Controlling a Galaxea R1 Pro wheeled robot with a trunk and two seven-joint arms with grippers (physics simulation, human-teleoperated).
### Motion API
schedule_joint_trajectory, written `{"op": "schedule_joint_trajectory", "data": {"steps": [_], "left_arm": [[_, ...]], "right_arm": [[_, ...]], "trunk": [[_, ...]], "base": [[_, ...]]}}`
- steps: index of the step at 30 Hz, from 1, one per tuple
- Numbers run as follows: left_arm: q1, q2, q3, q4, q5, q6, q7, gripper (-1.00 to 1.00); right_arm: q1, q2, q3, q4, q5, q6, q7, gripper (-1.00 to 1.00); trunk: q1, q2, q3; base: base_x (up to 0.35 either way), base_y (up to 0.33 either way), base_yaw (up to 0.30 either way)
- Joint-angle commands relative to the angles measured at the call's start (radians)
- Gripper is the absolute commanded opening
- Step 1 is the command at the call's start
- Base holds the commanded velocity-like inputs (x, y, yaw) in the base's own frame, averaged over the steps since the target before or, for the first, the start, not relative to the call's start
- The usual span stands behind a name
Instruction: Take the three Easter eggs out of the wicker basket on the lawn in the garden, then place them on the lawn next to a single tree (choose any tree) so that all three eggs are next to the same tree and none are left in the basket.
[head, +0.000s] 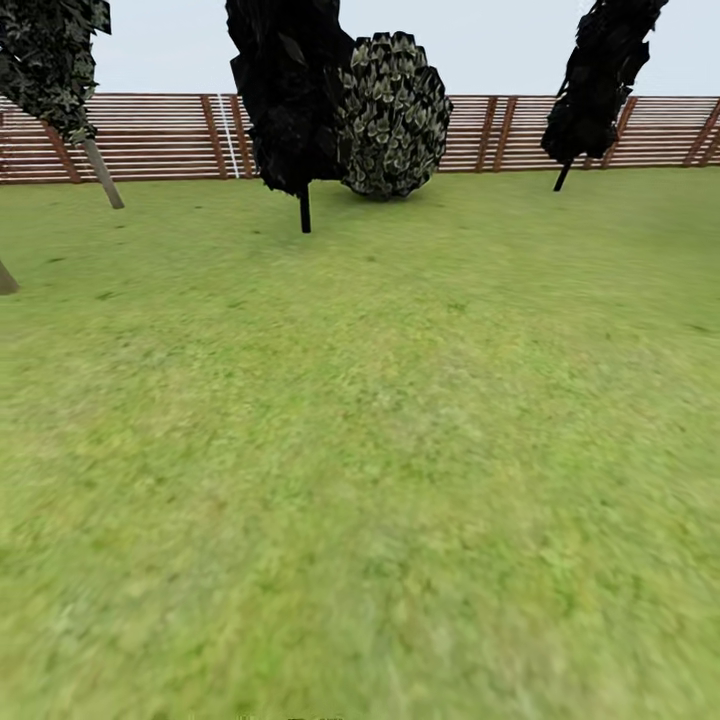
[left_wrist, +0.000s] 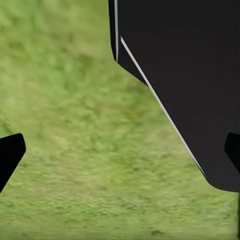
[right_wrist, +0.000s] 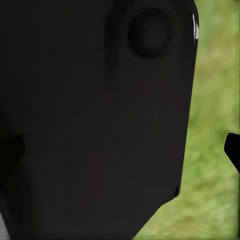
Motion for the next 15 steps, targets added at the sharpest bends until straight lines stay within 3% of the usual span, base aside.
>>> {"op": "schedule_joint_trajectory", "data": {"steps": [1, 15], "left_arm": [[0.0, 0.0, 0.0, 0.0, 0.0, 0.0, 0.0, 1.0], [0.0, -0.001, 0.0, 0.001, 0.0, 0.0, 0.0, 1.0]], "right_arm": [[0.0, 0.0, 0.0, 0.001, 0.0, -0.004, 0.0, 1.0], [0.0, -0.004, -0.003, 0.004, -0.009, -0.006, 0.0, 1.0]], "trunk": [[0.0, 0.0, -0.002], [0.0, 0.0, -0.021]], "base": [[0.0, 0.0, 0.165], [0.0, 0.0, 0.152]]}}
